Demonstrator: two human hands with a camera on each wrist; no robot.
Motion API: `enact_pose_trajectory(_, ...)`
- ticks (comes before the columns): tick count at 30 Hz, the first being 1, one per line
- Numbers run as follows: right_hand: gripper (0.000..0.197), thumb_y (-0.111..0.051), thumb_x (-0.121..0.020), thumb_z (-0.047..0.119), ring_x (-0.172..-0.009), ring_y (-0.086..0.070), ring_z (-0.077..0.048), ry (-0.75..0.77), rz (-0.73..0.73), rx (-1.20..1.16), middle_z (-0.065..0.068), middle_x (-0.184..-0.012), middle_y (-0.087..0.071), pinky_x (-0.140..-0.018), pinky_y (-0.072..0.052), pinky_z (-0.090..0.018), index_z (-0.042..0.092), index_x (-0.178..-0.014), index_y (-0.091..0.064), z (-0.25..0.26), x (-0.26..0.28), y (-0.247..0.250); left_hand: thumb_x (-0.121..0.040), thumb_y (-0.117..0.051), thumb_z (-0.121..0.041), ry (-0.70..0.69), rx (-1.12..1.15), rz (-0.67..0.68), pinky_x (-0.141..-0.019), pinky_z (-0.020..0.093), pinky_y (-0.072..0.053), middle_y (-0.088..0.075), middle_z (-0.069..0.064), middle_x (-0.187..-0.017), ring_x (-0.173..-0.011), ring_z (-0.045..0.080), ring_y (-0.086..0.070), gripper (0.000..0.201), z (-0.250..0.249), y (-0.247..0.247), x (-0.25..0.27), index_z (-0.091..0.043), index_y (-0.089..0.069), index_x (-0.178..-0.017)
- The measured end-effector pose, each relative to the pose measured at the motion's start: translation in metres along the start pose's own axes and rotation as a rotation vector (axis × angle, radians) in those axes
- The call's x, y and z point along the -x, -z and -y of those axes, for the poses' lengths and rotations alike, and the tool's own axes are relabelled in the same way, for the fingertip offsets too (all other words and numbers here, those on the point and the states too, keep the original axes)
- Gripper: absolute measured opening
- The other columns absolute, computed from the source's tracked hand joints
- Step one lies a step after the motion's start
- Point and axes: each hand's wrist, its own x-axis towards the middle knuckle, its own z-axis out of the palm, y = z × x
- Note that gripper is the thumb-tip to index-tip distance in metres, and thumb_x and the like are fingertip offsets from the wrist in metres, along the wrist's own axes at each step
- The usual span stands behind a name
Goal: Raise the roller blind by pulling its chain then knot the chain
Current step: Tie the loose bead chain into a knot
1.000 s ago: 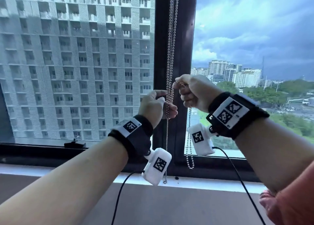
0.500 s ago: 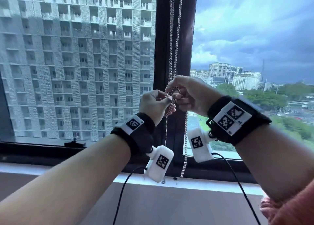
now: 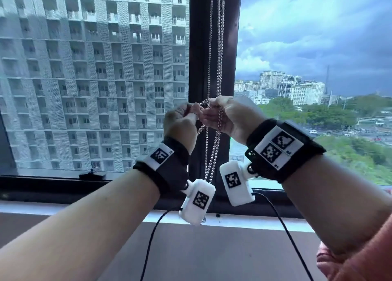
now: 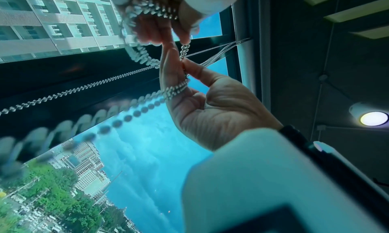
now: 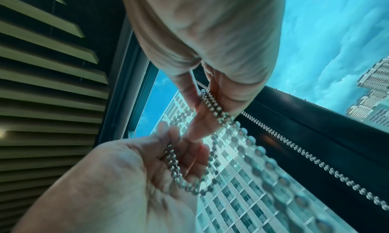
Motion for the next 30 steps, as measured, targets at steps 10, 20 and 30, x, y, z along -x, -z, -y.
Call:
enact_pose_trajectory(10,0.015,-0.057,-0.094,0.007,-0.049,-0.055,-0.017,0.082,-0.222,0.008,-0.014,-0.083,-0.064,-0.04,-0.04,-0.023,0.005,-0.079,-0.057,-0.018,-0.008,-0.004,-0.083,-0.056,-0.016,-0.032,0.007,0.21,-0.074,0.029,-0.046,-0.063,0.008,-0.07,-0.074,0.019,-0.057,0.029,0.008,-0.011,0.015,-0.012,-0.061,-0.054)
enact_pose_trajectory(20,0.008,-0.057,-0.095,0.011,-0.055,-0.054,-0.018,0.033,-0.121,0.06,-0.016,-0.113,-0.071,-0.039,-0.04,-0.024,0.01,-0.087,-0.056,-0.017,-0.004,-0.001,-0.08,-0.056,-0.009,0.228,0.226,0.369,-0.077,0.031,-0.05,-0.062,0.016,-0.079,-0.075,0.024,-0.06,0.017,-0.004,-0.002,0.01,0.006,-0.064,-0.075)
enact_pose_trajectory(30,0.018,-0.054,-0.097,0.026,-0.086,-0.063,-0.031,0.045,0.029,0.341,-0.006,-0.086,-0.066,-0.078,-0.048,-0.044,0.018,-0.081,-0.059,-0.022,-0.003,0.004,-0.083,-0.052,0.0,0.277,0.159,0.23,-0.039,0.021,-0.025,-0.036,-0.001,-0.05,-0.045,0.013,-0.028,0.014,-0.002,0.013,0.001,-0.001,-0.064,-0.077)
